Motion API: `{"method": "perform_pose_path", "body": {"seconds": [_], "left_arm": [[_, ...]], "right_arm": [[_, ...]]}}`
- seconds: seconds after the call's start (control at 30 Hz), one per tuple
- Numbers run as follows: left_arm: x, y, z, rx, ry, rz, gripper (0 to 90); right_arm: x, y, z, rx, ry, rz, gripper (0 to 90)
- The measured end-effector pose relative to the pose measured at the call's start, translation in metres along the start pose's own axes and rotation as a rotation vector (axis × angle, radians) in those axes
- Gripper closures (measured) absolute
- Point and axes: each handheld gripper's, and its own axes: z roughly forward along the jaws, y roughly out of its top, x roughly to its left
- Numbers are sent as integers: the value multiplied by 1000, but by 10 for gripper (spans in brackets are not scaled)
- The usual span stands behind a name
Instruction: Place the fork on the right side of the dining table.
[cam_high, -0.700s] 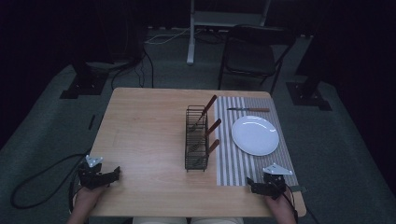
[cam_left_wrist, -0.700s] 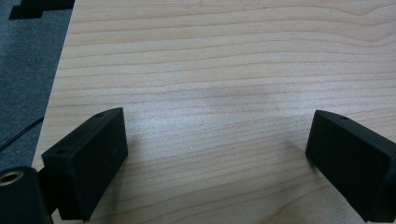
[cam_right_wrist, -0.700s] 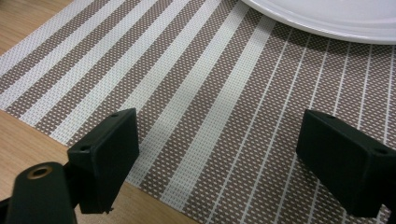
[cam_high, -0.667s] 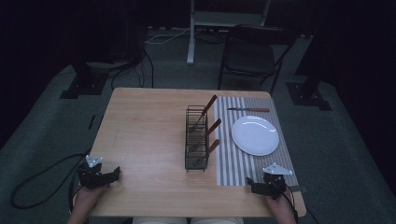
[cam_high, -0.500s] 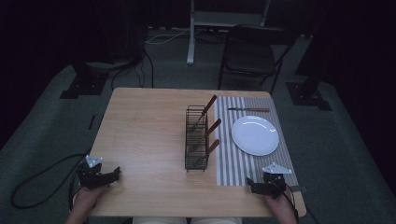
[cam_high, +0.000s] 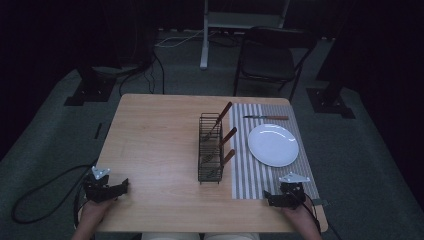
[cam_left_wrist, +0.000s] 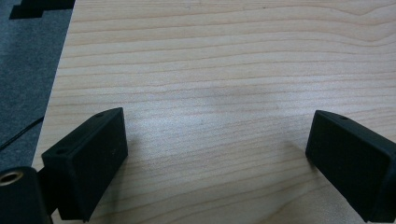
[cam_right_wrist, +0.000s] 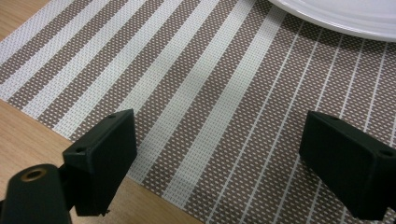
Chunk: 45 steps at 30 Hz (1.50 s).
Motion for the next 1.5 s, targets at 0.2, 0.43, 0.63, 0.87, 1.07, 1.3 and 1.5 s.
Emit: {"method": "perform_pose_path", "body": {"seconds": [0.2,0.43,0.63,0.87,1.07,1.3,1.5], "left_arm": [[0,0,0,0,-1,0,59],[0,0,0,5,-4,7,51],[0,0,1,8,-7,10,31],[0,0,1,8,-7,10,31],[0,0,1,8,-6,10,31],[0,0,1,8,-7,10,31],[0,0,1,8,-7,10,31]], "right_arm": [[0,3,0,14,2,8,114],[-2,8,-1,9,23,24,138],[2,18,-1,-3,48,1,150],[5,32,0,-17,75,-17,163],[7,48,3,-33,102,-28,175],[7,60,9,-39,125,-33,182],[4,74,10,-53,125,-43,182]]}}
